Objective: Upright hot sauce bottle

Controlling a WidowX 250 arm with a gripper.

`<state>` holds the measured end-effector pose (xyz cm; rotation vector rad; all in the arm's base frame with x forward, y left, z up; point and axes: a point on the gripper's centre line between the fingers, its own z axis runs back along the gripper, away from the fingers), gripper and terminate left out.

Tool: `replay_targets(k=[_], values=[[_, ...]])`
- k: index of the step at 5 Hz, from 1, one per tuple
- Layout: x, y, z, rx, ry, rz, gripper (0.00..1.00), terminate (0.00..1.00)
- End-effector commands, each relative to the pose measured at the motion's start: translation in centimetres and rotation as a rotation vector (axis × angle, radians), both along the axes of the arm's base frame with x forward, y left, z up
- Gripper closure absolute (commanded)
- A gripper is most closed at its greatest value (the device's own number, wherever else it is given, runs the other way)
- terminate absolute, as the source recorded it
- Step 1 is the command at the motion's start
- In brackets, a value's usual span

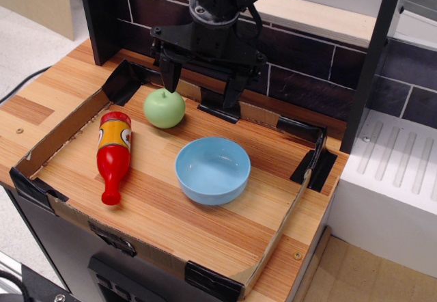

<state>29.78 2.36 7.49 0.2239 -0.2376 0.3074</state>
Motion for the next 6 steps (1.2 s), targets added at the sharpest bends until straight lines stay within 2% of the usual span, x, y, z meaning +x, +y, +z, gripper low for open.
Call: replay_targets(k=[1, 3, 4, 5, 6], values=[[0.0, 0.0, 0.0, 0.0, 0.0, 0.0, 0.0, 0.0], [-2.7, 2.2, 2.1, -0.103, 0.099, 0.118, 0.0, 0.0], [-4.5, 3.6, 2.2, -0.122, 0.113, 0.122, 0.0, 0.0], [-6.6, 4.2, 1.1, -0.114, 0.158, 0.11, 0.0, 0.0], [-9.2, 4.6, 0.5, -0.119, 0.141, 0.074, 0.0, 0.0]])
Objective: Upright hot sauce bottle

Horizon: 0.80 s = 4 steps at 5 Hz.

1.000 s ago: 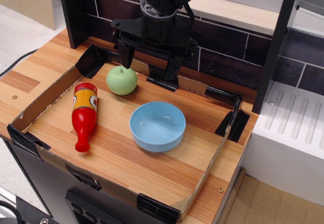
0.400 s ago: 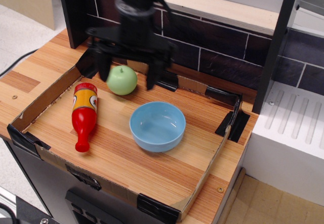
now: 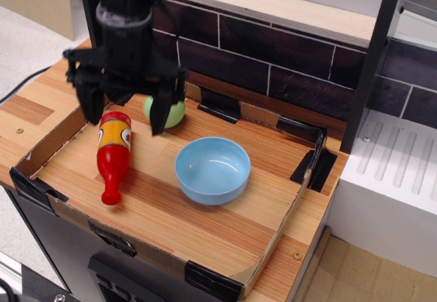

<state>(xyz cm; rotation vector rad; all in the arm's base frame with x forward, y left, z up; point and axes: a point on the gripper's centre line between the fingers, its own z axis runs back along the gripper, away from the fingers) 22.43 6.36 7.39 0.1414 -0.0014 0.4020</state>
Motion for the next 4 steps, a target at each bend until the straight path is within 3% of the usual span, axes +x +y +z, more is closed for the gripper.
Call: replay_targets(k=[1, 2, 4], values=[[-2.7, 0.8, 0.3, -0.029, -0.084, -0.013, 0.0, 0.0], [-3.0, 0.8, -0.6, 0.005, -0.142, 0.013, 0.0, 0.0], [-2.8, 0.7, -3.3, 0.023, -0.146, 0.018, 0.0, 0.0]])
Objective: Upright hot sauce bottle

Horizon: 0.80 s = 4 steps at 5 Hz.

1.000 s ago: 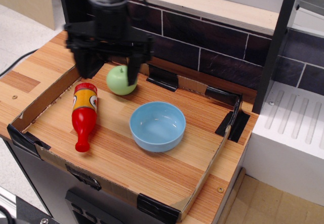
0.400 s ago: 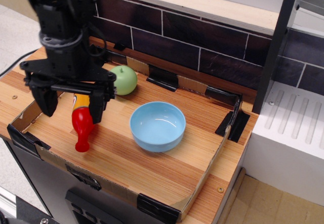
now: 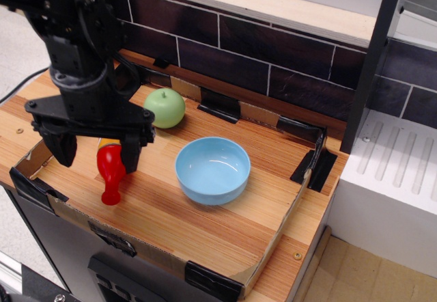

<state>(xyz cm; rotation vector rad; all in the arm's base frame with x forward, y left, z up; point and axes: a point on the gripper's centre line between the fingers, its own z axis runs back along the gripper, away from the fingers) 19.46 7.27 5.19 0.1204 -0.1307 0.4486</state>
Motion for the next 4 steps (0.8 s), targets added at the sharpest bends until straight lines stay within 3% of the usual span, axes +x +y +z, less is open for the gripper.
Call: replay_targets(k=[1, 4], values=[[0.1, -0.4, -2.3, 0.004, -0.005, -0.009, 0.0, 0.0], [0.4, -0.1, -4.4, -0.047, -0.004, 0.06, 0.0, 0.0]])
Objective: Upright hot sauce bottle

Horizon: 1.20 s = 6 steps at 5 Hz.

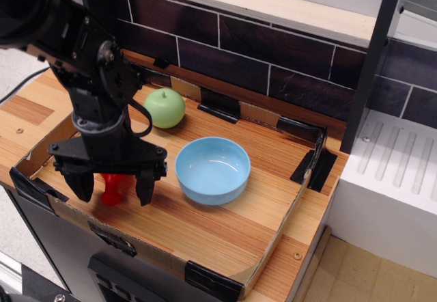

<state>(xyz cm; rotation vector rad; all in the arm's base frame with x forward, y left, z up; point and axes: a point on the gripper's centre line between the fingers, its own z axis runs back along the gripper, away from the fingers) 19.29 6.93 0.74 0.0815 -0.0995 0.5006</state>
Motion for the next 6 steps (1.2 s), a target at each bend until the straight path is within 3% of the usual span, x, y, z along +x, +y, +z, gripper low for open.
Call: replay_targets(k=[1, 2, 3, 4, 6], values=[[0.6, 0.3, -0.4, 0.01, -0.022, 0.008, 0.0, 0.0], [0.6, 0.4, -0.4, 0.0, -0.015, 0.014, 1.0, 0.0], [0.4, 0.5, -0.1, -0.01, 0.006, 0.015, 1.0, 0.0], [-0.1, 0.7, 1.3, -0.043, 0.08, 0.036, 1.0, 0.0], [-0.7, 0.7, 4.1, -0.083, 0.286, 0.101, 1.0, 0.0]])
